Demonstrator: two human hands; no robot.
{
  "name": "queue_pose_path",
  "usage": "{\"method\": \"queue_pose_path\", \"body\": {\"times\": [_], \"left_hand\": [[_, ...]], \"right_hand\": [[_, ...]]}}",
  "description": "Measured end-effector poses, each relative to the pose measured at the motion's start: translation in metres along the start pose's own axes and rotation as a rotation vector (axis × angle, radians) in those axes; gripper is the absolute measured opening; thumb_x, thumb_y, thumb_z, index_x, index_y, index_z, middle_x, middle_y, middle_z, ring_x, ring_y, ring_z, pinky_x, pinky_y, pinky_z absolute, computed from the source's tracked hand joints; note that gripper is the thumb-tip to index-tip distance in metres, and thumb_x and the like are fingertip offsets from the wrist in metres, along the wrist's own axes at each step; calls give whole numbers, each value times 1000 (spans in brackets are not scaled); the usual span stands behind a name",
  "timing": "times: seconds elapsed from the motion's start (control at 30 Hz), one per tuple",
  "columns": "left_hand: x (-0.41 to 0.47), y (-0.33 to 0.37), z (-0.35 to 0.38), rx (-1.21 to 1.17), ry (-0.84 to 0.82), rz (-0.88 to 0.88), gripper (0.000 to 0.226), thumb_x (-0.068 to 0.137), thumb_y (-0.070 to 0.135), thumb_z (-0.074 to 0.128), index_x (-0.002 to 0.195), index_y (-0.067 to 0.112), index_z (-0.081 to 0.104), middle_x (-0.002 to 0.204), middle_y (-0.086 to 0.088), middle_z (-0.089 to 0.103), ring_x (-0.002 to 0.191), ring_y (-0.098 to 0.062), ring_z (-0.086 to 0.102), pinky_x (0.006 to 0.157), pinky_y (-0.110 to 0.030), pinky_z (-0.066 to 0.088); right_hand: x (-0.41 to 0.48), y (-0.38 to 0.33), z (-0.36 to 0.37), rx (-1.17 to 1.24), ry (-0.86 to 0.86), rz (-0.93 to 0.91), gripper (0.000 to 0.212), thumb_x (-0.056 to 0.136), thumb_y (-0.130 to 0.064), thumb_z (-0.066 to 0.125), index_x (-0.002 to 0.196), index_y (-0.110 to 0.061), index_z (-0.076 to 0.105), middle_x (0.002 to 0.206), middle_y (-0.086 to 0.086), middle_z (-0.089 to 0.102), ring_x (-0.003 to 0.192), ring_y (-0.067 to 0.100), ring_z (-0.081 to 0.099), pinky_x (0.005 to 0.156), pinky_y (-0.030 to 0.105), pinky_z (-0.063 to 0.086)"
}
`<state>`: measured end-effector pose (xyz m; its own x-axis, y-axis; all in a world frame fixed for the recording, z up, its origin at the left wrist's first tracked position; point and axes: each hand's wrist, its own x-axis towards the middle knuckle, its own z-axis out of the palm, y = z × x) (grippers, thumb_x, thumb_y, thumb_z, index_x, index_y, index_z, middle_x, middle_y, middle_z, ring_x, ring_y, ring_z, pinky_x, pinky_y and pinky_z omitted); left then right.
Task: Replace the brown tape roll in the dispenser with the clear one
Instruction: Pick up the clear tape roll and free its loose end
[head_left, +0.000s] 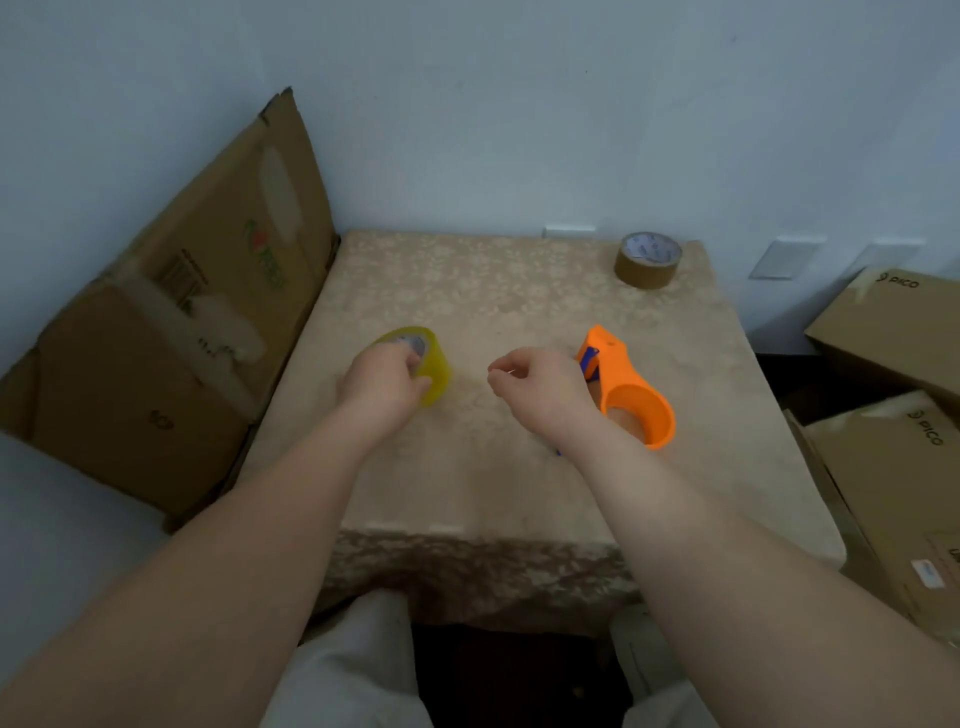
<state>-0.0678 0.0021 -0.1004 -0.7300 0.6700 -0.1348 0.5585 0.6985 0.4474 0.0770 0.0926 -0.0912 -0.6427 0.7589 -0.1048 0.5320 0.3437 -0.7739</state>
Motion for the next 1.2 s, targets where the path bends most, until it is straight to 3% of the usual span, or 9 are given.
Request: {"method": "queue_pose_path", "body": {"times": [0.07,0.13,0.3,0.43,0.57,0.77,1.0,1.1,1.2], "left_hand": [[-12,5,-8,-405,-9,4,22,83,14,65,102,3,67,96,-17,68,90,-27,62,75,-33,46],[-29,11,-14,-716,-159,-28,23,86,11,62,106,1,65,93,-14,64,84,-23,58,69,-29,43],[-69,28,-14,-1009,-433,-35,9,91,18,54,93,19,63,86,0,65,80,-13,61,75,-29,46],[-90,42,-9,-1015,-457,72,8,91,12,53,89,17,58,83,-3,63,77,-16,57,71,-26,46],[-101,50,-7,-939,-435,185,13,87,0,56,85,13,55,77,-9,59,73,-19,48,67,-29,36],[-109,56,-11,-876,-455,287,17,85,-2,58,102,1,57,94,-20,59,86,-25,53,81,-32,41],[-103,61,-13,-1128,-447,49,10,91,16,54,84,17,61,67,4,69,62,-8,65,61,-18,55],[-98,61,-12,-1200,-432,-56,9,91,22,55,87,16,60,78,-2,67,65,-11,66,64,-24,56],[-94,60,-11,-1273,-426,-137,15,89,24,57,95,12,64,84,-7,68,68,-13,68,64,-24,58]], "right_hand": [[-10,-2,-1,43,-4,27,24,87,-24,53,96,-12,72,98,4,72,92,17,61,74,27,44],[-17,-6,-1,138,-25,105,32,88,-31,52,96,-6,70,95,10,71,84,18,57,72,32,46],[-34,-13,-6,661,-130,312,42,90,-40,54,116,-9,63,111,10,68,101,25,65,81,37,53],[-43,-13,-15,904,-42,393,32,88,-27,61,109,-3,65,100,14,67,84,25,64,77,36,52],[-47,-10,-30,985,-44,516,26,84,-25,64,102,-6,66,100,15,69,84,27,65,78,37,54],[-49,-4,-45,1046,-72,608,37,81,-35,63,109,-10,64,101,12,69,84,26,67,63,31,51],[-53,-5,-46,913,-183,491,24,86,-39,59,88,-16,67,82,3,70,68,15,67,55,23,48],[-54,-5,-45,860,-215,382,17,85,-33,63,82,-17,69,69,-1,73,55,10,69,45,18,50],[-54,-5,-44,789,-265,311,18,84,-34,65,84,-17,70,66,-4,74,58,9,70,48,20,52]]}}
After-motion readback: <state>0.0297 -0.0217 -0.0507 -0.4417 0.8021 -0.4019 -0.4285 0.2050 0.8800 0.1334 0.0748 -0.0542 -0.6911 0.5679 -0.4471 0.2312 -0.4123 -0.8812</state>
